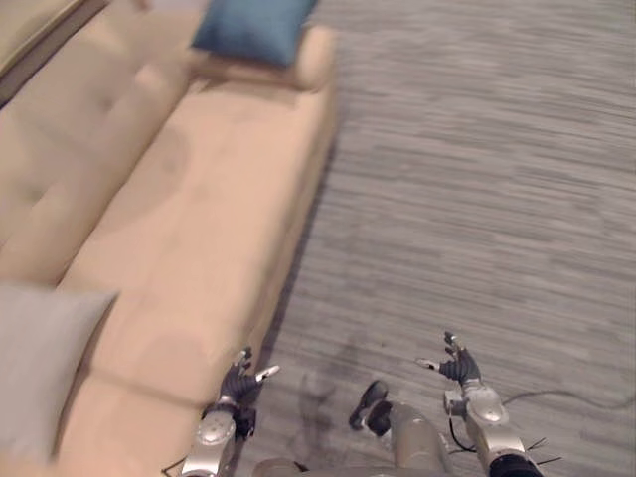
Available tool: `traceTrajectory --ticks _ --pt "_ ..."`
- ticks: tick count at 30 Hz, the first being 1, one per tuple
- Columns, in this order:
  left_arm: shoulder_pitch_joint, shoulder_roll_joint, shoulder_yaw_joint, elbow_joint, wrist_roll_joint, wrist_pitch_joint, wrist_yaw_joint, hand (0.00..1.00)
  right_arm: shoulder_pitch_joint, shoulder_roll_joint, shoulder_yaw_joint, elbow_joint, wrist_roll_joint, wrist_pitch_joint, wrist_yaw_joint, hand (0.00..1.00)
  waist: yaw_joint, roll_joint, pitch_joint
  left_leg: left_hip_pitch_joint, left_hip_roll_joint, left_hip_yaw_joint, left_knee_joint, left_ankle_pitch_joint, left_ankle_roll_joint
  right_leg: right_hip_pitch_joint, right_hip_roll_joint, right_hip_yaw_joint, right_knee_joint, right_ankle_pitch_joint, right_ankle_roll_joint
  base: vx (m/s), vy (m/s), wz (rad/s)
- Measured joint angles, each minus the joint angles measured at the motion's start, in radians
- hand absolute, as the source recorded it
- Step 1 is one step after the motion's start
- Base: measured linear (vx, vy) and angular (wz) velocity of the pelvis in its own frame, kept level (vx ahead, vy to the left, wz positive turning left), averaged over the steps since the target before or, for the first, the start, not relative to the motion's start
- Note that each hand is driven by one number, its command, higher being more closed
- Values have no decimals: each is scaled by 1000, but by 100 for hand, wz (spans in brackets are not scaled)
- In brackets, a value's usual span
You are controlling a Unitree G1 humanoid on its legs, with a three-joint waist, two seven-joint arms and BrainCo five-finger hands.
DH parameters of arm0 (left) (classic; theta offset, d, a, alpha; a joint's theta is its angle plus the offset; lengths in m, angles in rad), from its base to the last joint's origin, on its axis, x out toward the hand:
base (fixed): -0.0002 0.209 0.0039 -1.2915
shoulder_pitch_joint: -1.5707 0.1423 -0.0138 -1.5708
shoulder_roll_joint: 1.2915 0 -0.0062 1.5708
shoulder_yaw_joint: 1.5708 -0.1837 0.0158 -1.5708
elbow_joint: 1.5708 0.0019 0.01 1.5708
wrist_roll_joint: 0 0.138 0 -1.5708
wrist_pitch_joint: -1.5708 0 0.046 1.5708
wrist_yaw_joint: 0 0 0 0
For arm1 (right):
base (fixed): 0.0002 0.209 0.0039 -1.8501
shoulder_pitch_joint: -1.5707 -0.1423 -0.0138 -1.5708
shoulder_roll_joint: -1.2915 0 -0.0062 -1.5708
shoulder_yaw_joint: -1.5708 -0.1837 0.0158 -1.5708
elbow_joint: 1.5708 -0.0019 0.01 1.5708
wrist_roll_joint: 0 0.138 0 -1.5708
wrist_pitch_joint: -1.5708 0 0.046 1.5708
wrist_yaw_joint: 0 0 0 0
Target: Pick up cushions and gather them together orderly.
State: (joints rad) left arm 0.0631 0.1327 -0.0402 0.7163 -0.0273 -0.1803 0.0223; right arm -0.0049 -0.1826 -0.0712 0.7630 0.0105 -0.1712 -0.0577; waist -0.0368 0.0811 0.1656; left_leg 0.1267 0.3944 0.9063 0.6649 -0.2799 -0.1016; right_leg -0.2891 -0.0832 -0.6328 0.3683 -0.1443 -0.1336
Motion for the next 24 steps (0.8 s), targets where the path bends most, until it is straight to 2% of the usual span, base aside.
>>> traceTrajectory --ticks 1,2,3,4,5,6,8,9,10,11,12,13,14,15,16,17,18,19,21,22,23,24 --pt "-4 -4 0 0 0 -1 0 0 -2 1 7 0 0 0 -3 0 -2 7 0 -18 31 -45 79 16 37 11 24 25 -11 -8 -12 338 -85 -200" --pt "-9 -13 -14 -5 0 -5 -1 0 -9 2 26 6 1 -1 -9 0 0 12 -1 -110 39 -238 256 -2 53 32 70 101 -26 -14 -21 242 7 -183" --pt "-8 -21 -26 -5 0 -5 2 0 -9 -4 42 20 1 0 -12 0 5 11 1 -194 -12 -394 334 -15 34 54 90 156 -38 -16 -23 295 22 -180" --pt "-7 -25 -32 -3 0 -4 3 0 -8 -4 46 31 1 0 -15 0 9 10 2 -232 -41 -456 350 -17 30 71 96 178 -48 -16 -22 259 72 -155" --pt "2 -38 -38 -5 -1 -4 6 0 -4 -1 63 61 1 3 -22 0 30 4 5 -301 -94 -550 343 -23 23 120 99 216 -73 -22 -12 284 108 -144" --pt "13 -43 -41 -15 -2 -4 14 0 -2 -1 81 76 1 3 -26 0 54 1 10 -360 -123 -592 302 -27 30 162 99 244 -99 -25 -7 288 119 -135" --pt "30 -42 -42 -43 -11 -4 27 0 -4 6 105 76 1 2 -27 0 71 -6 25 -457 -156 -656 193 -26 32 222 95 265 -149 -26 -4 292 149 -97" --pt "38 -42 -42 -53 -12 -4 28 0 -4 5 122 76 1 2 -27 0 88 -8 32 -496 -189 -678 57 -9 12 253 85 282 -176 -28 9 353 209 -92" --pt "46 -45 -40 -59 -21 -4 31 0 -4 5 121 76 1 0 -28 0 104 0 32 -506 -215 -681 -118 19 -25 284 81 286 -213 -31 26 310 191 -72" --pt "48 -47 -37 -59 -21 -4 33 0 -4 5 118 77 1 0 -30 0 112 5 31 -505 -223 -678 -209 43 -37 303 84 286 -235 -30 41 267 167 -54" --pt "52 -48 -34 -61 -22 -4 38 0 -5 5 118 76 1 0 -31 0 123 14 25 -505 -222 -661 -298 88 -21 326 96 291 -255 -32 67 453 239 -61" --pt "58 -46 -31 -62 -22 -4 45 0 -6 14 118 75 0 1 -31 0 139 10 11 -498 -229 -670 -277 153 60 347 93 327 -253 -52 103 493 253 -47" --pt "65 -42 -25 -62 -21 -3 46 0 -8 20 118 75 -1 0 -33 0 144 -11 3 -502 -245 -670 -254 159 94 353 73 332 -235 -72 135 658 318 -24" --pt "72 -38 -21 -61 -21 -3 45 0 -4 29 115 82 -2 0 -36 0 135 -60 -6 -491 -278 -664 -234 146 126 341 26 326 -135 -110 195 478 201 10" --pt "72 -37 -23 -58 -22 -2 45 0 -4 34 108 91 -3 0 -35 0 134 -84 -10 -479 -298 -660 -227 125 141 310 -13 334 -31 -140 219 608 219 37" --pt "70 -42 -42 -53 -22 1 44 0 -2 37 89 99 -5 1 -35 0 123 -100 -9 -448 -337 -668 -219 89 161 226 -86 351 223 -133 264 611 199 55" --pt "71 -42 -59 -54 -23 1 43 0 0 39 72 107 -11 4 -35 0 111 -106 -9 -412 -365 -682 -219 69 177 177 -133 366 396 -66 298 747 232 76" --pt "68 -37 -71 -55 -25 2 43 0 0 40 67 118 -15 4 -33 0 103 -107 -7 -365 -386 -698 -222 37 190 135 -172 367 536 -4 284 631 178 59" --pt "72 -31 -77 -58 -37 2 46 0 0 41 61 130 -19 4 -33 0 108 -94 -3 -257 -403 -715 -247 -10 192 84 -193 351 647 -77 228 630 93 34" --pt "71 -32 -78 -60 -42 2 49 0 -10 40 58 133 -19 3 -30 0 105 -75 -7 -193 -407 -740 -279 -32 191 34 -196 297 602 -126 186 617 57 26" --pt "67 -31 -78 -60 -43 2 49 0 -12 40 56 133 -19 3 -29 0 103 -67 -7 -175 -407 -750 -289 -33 190 12 -196 277 568 -137 179 724 40 41" --pt "50 -29 -77 -60 -43 2 48 0 -15 35 55 133 -19 3 -27 0 103 -47 -2 -132 -406 -782 -313 -32 188 -38 -176 256 444 -145 175 737 4 60"
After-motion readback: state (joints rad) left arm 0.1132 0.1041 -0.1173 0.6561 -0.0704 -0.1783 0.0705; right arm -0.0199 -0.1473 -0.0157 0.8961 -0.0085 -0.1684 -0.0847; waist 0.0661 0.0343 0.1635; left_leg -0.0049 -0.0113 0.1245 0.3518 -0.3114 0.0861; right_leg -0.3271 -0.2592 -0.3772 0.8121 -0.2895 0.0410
